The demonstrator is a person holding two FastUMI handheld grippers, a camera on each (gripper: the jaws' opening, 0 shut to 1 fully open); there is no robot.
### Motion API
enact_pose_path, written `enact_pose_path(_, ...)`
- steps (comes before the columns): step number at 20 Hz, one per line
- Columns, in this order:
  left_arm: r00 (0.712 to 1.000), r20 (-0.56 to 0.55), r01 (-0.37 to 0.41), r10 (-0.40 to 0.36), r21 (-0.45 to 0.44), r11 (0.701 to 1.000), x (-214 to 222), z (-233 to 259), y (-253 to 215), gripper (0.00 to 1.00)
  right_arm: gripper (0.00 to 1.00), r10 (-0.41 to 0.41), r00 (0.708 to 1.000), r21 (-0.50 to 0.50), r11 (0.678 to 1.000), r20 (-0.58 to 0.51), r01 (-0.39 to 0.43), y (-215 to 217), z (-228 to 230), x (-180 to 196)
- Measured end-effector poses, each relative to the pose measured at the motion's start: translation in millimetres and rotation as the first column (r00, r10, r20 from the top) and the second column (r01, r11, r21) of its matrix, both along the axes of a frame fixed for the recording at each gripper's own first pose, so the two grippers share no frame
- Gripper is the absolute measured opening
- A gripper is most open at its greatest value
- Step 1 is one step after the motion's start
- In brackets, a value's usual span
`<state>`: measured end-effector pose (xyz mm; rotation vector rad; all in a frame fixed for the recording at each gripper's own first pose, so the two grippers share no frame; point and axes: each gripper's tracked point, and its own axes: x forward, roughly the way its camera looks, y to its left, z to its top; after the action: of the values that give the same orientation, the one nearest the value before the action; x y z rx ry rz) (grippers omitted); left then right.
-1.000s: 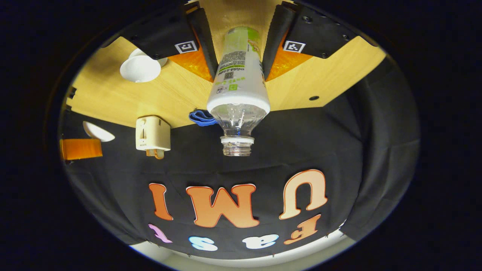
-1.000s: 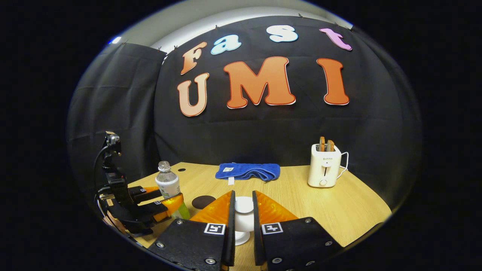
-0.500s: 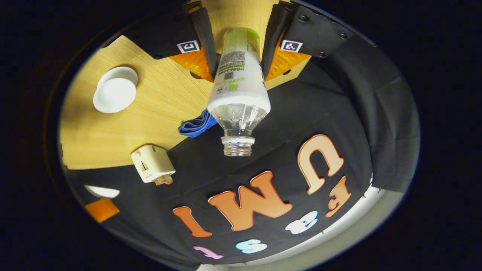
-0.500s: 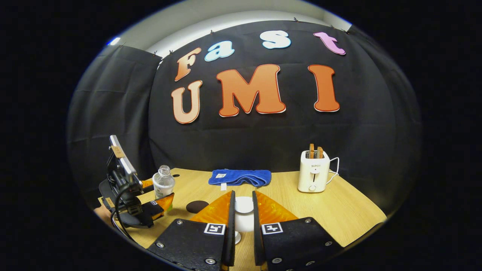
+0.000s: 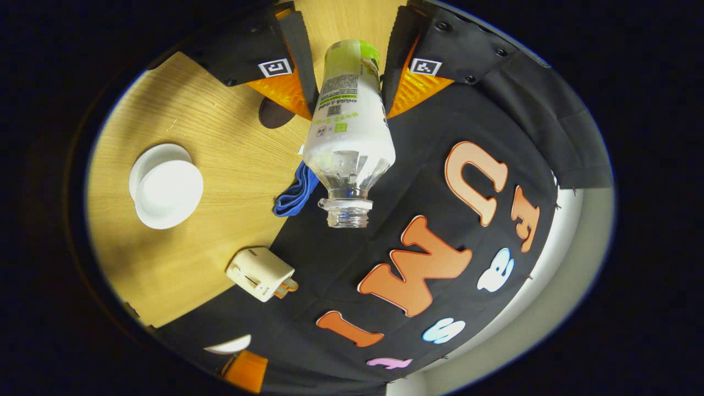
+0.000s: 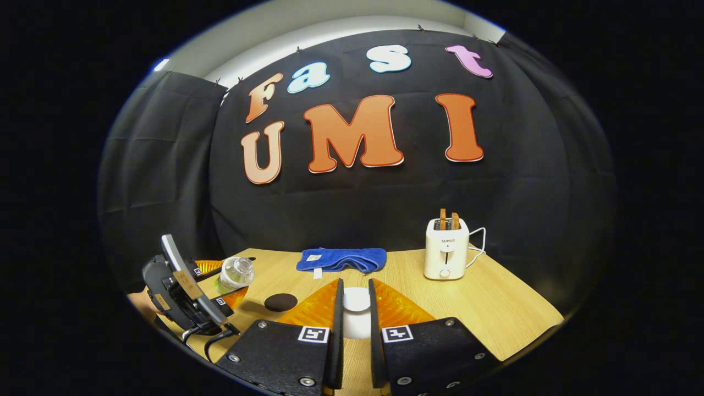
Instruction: Open the teacup lid with one hand, grasp the water bottle and pour water into the teacup with the other hand; after pouring, place the water bottle on the coaster and then close the teacup lid.
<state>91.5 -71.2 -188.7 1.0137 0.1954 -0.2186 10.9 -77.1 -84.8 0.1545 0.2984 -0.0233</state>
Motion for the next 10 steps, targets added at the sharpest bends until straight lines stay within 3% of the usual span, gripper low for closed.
enact_pose_path(10,0.996,0.041,0.069,-0.085,0.296,0.953,8,-12,-9,0.63,0.20,-0.007,1.000,0.014,1.000,-0.002,0.007,-13,-7,-5)
